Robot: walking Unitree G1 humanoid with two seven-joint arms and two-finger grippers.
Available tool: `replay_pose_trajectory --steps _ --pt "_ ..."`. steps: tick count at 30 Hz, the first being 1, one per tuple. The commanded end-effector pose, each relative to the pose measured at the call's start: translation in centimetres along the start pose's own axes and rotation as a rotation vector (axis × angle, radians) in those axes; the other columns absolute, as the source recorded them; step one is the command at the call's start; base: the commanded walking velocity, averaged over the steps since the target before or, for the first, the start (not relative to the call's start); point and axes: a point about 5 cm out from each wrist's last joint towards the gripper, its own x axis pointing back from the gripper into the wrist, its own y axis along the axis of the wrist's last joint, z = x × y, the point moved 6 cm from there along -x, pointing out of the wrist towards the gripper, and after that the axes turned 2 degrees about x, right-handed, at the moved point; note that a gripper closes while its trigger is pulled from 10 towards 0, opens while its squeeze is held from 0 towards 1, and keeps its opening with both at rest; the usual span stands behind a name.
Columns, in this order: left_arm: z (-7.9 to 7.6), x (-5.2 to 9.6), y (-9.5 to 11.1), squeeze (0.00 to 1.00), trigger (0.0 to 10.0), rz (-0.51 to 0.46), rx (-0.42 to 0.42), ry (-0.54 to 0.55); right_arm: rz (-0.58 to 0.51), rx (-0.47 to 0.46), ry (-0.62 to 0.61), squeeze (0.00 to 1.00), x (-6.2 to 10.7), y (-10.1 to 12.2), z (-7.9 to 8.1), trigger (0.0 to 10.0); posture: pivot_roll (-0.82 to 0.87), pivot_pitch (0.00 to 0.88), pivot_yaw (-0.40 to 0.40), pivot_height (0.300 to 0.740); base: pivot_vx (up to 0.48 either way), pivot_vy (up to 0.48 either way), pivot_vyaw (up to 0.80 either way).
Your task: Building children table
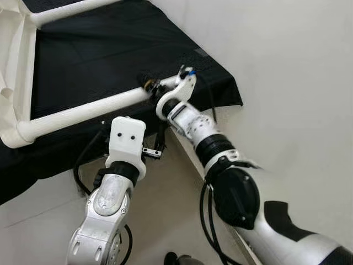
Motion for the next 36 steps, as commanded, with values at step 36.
replay_pose_trajectory --steps 36 --pt "-0.1 -0.2 0.1 0.00 10.0 -0.001 0.007 0.004 0.005 0.043 -0.091 0.00 0.3 0.0 -1.8 10.0 0.15 0.253 -0.203 0.740 0.000 0.000 0.13"
